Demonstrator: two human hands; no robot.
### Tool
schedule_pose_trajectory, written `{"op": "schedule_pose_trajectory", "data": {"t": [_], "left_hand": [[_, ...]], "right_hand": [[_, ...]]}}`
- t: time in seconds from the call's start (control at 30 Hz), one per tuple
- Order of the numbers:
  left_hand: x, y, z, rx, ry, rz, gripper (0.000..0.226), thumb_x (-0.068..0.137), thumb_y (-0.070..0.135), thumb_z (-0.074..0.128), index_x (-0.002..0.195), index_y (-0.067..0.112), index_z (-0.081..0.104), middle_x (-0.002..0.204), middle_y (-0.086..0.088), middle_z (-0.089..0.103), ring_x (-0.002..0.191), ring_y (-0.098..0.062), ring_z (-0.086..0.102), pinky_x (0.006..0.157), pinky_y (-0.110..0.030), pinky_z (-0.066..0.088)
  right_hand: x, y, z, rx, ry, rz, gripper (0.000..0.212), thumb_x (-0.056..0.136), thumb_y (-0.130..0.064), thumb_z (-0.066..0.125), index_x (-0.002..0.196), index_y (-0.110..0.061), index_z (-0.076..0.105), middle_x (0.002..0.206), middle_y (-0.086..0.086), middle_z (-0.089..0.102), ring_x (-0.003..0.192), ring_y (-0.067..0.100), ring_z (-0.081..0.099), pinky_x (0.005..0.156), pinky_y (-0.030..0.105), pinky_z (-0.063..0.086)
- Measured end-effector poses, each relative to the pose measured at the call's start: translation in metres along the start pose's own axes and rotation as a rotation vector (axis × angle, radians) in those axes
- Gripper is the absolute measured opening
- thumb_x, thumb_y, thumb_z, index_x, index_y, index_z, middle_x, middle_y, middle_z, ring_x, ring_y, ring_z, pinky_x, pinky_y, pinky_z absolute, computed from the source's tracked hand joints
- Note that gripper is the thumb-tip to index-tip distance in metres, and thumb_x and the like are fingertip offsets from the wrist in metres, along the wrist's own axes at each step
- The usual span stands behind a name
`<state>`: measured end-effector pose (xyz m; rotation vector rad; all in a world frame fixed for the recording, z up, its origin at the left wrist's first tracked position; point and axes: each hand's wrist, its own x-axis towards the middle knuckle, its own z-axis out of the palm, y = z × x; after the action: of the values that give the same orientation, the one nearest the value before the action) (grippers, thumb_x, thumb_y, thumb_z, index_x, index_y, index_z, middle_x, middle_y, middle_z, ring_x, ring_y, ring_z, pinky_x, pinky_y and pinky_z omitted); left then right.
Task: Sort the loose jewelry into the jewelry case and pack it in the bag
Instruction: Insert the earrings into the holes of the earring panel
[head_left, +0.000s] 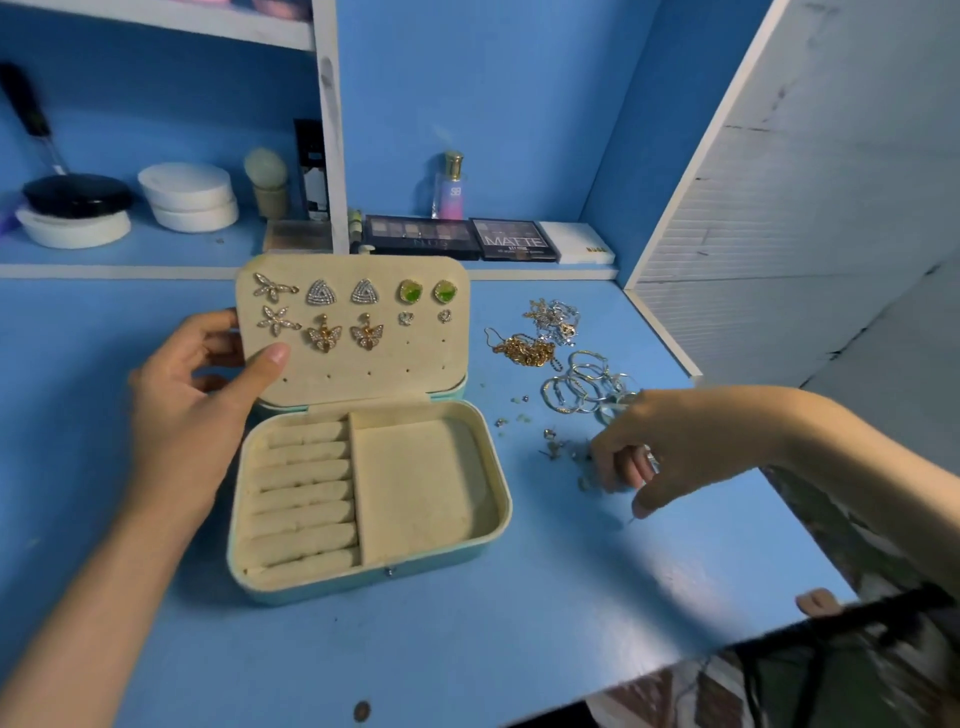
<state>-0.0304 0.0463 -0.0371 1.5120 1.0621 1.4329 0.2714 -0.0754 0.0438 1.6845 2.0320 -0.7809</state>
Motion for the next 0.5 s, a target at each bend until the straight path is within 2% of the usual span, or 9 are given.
{"op": "schedule_pose_trajectory", "data": {"t": [0.1, 0.17, 0.23, 0.33, 0.5], "left_hand": [[0.000, 0.001, -0.001, 0.005, -0.006, -0.009, 0.032, 0.084, 0.009, 0.070, 0.084, 0.041, 0.064, 0.083, 0.026, 0.069, 0.085, -0.003, 0.062, 0.088, -0.035, 0.050], [0.000, 0.001, -0.001, 0.002, -0.009, -0.010, 0.036, 0.084, 0.008, 0.069, 0.083, 0.044, 0.065, 0.083, 0.027, 0.069, 0.085, -0.001, 0.062, 0.086, -0.030, 0.050], [0.000, 0.001, 0.000, -0.003, -0.009, -0.008, 0.037, 0.084, 0.008, 0.069, 0.082, 0.045, 0.065, 0.083, 0.027, 0.069, 0.084, 0.000, 0.062, 0.085, -0.027, 0.051], [0.000, 0.000, 0.000, -0.011, -0.006, -0.019, 0.033, 0.084, 0.008, 0.069, 0.084, 0.041, 0.064, 0.084, 0.026, 0.069, 0.086, -0.003, 0.062, 0.088, -0.033, 0.050], [0.000, 0.003, -0.001, -0.014, -0.008, -0.028, 0.037, 0.084, 0.008, 0.070, 0.082, 0.045, 0.065, 0.084, 0.026, 0.069, 0.085, -0.001, 0.063, 0.088, -0.035, 0.050]], "right_hand": [[-0.001, 0.000, 0.006, -0.036, -0.019, 0.019, 0.017, 0.075, -0.029, 0.074, 0.086, -0.034, 0.062, 0.084, -0.013, 0.065, 0.075, 0.001, 0.057, 0.076, 0.025, 0.050], [0.000, 0.000, 0.010, -0.068, 0.000, 0.027, 0.014, 0.077, -0.026, 0.073, 0.088, -0.027, 0.065, 0.083, -0.013, 0.065, 0.072, 0.000, 0.055, 0.073, 0.022, 0.050], [0.001, 0.000, 0.012, -0.086, 0.023, 0.032, 0.008, 0.077, -0.024, 0.070, 0.084, -0.026, 0.067, 0.078, -0.015, 0.064, 0.069, -0.001, 0.055, 0.070, 0.023, 0.050], [0.003, 0.000, 0.012, -0.107, 0.061, 0.049, 0.005, 0.080, -0.024, 0.067, 0.084, -0.027, 0.068, 0.078, -0.015, 0.065, 0.067, -0.001, 0.054, 0.066, 0.021, 0.049], [0.010, 0.002, 0.010, -0.080, 0.207, 0.064, 0.005, 0.082, -0.025, 0.066, 0.085, -0.026, 0.069, 0.076, -0.011, 0.064, 0.065, 0.000, 0.052, 0.065, 0.020, 0.046]]}}
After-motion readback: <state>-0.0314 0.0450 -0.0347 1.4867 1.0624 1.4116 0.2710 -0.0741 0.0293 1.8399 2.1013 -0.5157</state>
